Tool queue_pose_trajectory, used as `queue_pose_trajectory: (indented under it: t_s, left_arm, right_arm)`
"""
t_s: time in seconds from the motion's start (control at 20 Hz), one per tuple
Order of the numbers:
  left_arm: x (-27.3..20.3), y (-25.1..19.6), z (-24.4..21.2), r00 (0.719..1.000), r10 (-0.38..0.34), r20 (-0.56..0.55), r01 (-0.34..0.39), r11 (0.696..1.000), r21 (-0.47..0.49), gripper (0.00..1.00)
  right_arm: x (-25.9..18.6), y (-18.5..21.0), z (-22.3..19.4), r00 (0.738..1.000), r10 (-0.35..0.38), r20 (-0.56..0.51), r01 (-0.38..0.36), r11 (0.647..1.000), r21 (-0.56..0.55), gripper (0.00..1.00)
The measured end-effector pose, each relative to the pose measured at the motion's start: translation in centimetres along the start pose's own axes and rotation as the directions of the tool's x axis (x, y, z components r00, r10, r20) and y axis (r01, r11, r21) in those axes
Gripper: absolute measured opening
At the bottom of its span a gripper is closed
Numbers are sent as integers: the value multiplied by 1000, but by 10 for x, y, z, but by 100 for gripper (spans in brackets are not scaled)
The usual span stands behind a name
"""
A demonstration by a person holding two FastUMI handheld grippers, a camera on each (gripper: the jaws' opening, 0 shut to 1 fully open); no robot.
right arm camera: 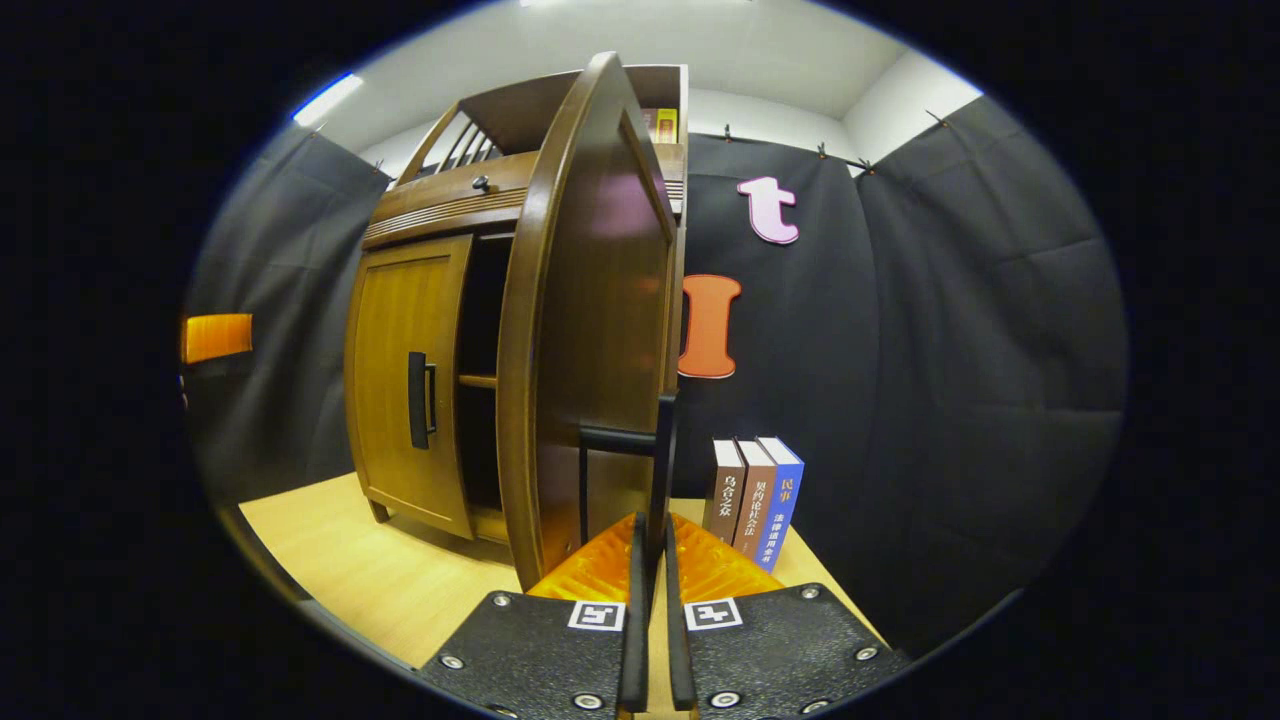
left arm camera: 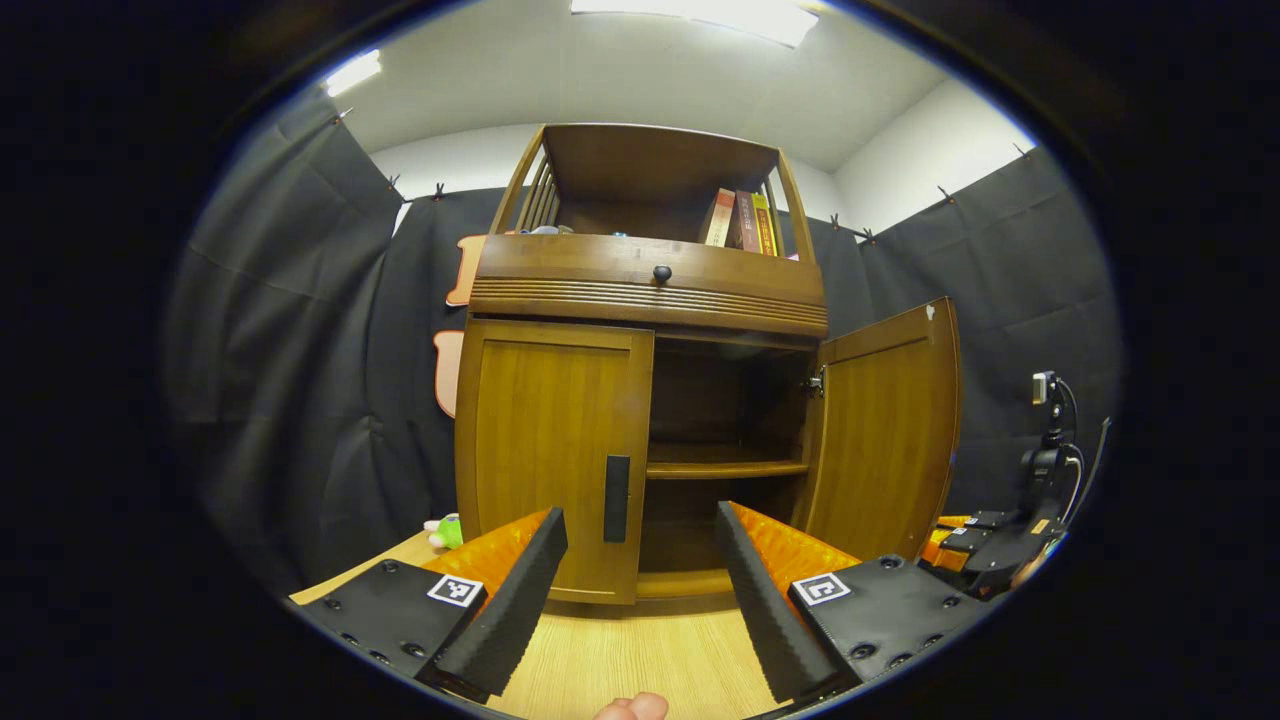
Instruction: Open the right door of the double-door shoe cabinet with the right hand, and open the left door with the left hand.
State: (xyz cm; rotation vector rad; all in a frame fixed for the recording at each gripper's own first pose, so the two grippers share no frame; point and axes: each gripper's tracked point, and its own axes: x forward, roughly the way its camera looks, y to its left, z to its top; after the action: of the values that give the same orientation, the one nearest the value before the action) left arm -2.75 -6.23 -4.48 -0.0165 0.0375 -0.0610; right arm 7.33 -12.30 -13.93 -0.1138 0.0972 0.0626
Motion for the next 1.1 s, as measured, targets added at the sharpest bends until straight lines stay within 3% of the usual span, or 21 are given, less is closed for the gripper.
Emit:
queue_pose_trajectory:
  t_s: [0.3, 0.75, 0.9, 1.1]
  left_arm:
    - [-6, 13, -7, 999, 33, -16, -33, 999, 8, 97]
    - [-4, 23, -4, 999, 47, -20, -47, 999, 15, 94]
    - [-3, 20, -3, 999, 41, -22, -41, 999, 8, 95]
    - [-5, 19, -8, 999, 44, -30, -44, 999, 9, 95]
  right_arm:
    - [2, -35, -5, 992, 126, -20, -126, 992, -26, 8]
    - [6, -54, -6, 974, 227, 23, -228, 973, 22, 8]
    - [0, -56, -13, 977, 211, 11, -212, 974, 82, 10]
    - [-33, -59, -27, 991, 127, -29, -126, 991, 37, 10]
